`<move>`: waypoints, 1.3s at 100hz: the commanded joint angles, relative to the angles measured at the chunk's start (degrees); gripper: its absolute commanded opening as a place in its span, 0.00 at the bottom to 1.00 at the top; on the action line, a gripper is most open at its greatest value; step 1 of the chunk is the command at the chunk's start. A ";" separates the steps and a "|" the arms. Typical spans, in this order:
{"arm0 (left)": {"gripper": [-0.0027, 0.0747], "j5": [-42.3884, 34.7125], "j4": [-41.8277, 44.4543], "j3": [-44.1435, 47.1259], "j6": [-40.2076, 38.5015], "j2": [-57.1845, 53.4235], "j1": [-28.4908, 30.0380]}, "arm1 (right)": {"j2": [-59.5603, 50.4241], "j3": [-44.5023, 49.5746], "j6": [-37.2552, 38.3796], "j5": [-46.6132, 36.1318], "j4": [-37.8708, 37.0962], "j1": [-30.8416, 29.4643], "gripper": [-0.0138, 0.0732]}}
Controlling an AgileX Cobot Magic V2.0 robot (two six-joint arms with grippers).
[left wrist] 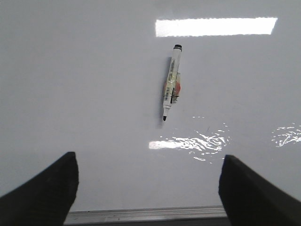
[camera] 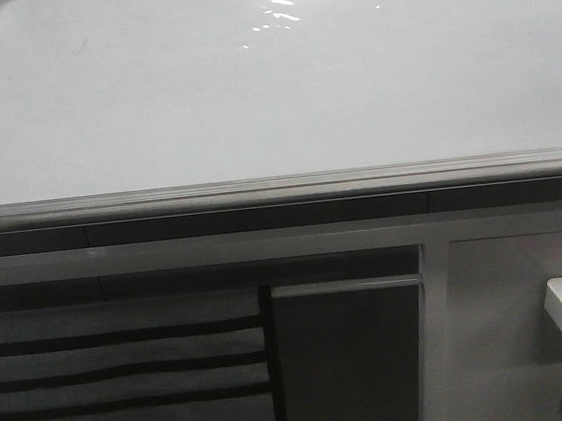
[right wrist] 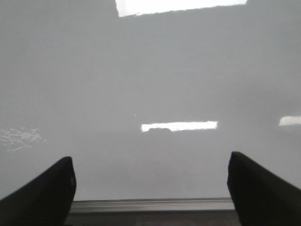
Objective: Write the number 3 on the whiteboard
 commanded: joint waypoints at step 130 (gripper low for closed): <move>0.77 -4.88 1.88 -41.39 9.28 68.10 -7.21 | 26.59 -16.67 -13.24 10.71 13.30 13.79 0.84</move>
